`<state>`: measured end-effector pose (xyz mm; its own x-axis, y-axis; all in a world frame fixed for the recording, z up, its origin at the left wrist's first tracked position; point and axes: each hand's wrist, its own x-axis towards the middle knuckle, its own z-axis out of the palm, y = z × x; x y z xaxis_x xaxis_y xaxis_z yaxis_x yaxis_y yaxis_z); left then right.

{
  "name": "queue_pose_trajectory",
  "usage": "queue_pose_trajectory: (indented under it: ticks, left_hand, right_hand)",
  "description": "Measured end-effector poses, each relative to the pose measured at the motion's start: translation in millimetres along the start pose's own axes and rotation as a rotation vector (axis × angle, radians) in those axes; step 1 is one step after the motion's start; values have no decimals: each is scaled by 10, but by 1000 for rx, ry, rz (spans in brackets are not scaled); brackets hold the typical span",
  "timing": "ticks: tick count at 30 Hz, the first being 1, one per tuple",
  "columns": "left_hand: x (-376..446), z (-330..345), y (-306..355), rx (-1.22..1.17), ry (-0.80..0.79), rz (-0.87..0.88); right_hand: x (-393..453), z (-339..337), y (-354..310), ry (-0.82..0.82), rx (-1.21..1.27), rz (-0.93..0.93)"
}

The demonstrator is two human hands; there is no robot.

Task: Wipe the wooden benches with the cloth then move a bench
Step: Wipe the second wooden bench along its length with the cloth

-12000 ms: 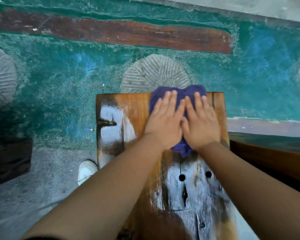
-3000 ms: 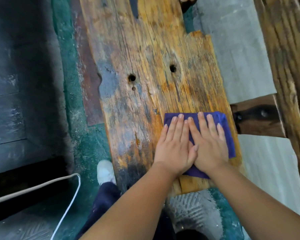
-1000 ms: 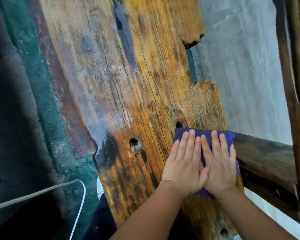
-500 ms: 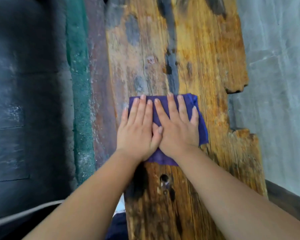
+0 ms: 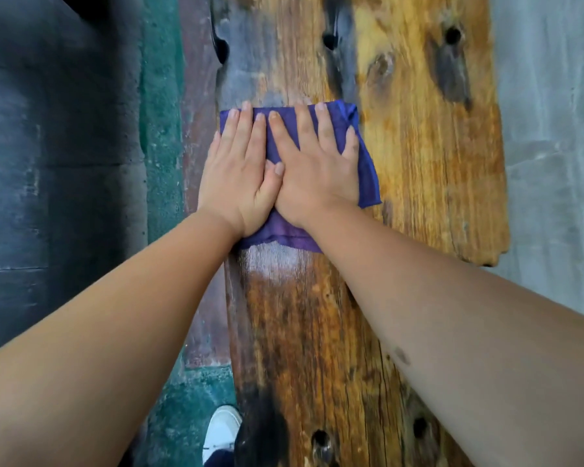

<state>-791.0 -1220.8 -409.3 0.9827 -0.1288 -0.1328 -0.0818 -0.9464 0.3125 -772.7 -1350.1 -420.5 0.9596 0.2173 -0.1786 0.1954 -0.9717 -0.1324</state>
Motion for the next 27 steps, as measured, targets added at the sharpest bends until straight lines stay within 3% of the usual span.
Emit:
queue_pose_trajectory:
  ticks: [21,27]
  left_hand:
    - [-84,-1,-41,-43,5,21]
    - [-529,203,392,119,-6,-33]
  right_hand:
    - [-125,-106,40,-32,-78,-30]
    - [-666,-69,327,-18,-73,-62]
